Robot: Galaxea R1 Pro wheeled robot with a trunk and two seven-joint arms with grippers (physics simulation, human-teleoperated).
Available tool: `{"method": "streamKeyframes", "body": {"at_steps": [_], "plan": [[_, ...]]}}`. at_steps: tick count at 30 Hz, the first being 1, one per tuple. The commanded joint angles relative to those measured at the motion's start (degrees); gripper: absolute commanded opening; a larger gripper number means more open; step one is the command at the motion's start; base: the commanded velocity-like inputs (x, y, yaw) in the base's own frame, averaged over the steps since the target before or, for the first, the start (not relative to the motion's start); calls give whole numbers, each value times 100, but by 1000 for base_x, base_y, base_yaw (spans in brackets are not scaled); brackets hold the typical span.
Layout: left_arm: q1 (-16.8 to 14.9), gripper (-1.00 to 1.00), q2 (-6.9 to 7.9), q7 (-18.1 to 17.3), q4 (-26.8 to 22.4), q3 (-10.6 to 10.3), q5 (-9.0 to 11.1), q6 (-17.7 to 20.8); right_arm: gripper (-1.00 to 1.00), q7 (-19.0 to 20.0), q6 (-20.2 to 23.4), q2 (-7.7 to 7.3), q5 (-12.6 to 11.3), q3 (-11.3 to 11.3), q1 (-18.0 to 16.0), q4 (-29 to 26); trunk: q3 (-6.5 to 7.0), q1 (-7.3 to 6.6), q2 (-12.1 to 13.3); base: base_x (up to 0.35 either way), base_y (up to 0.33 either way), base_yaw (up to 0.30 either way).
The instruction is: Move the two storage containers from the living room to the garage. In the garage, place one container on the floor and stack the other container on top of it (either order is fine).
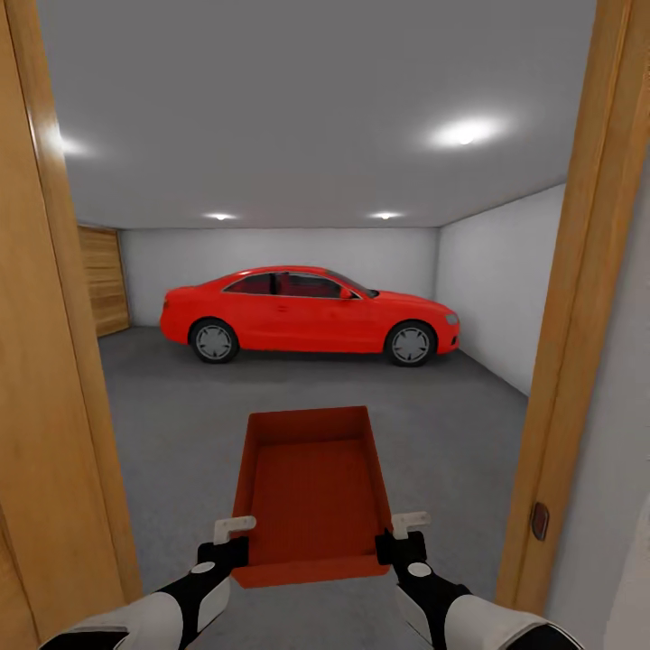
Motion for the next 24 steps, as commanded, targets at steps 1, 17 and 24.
{"method": "streamKeyframes", "body": {"at_steps": [1, 17, 24], "plan": [[-4, -100, 1, 10, -6, 41, 96, -39, -100, 75, 0, 35, -8, -297, -8, 3, -9, 2, -8, 0, 0, -2], [-4, -100, 1, 10, -6, 41, 96, -39, -100, 75, 0, 33, -8, -297, -8, 3, -9, 2, -8, 218, 0, 0], [-4, -100, 1, 10, -6, 41, 96, -39, -100, 75, 0, 33, -8, -297, -8, 3, -9, 2, -8, 253, 19, 0]]}}
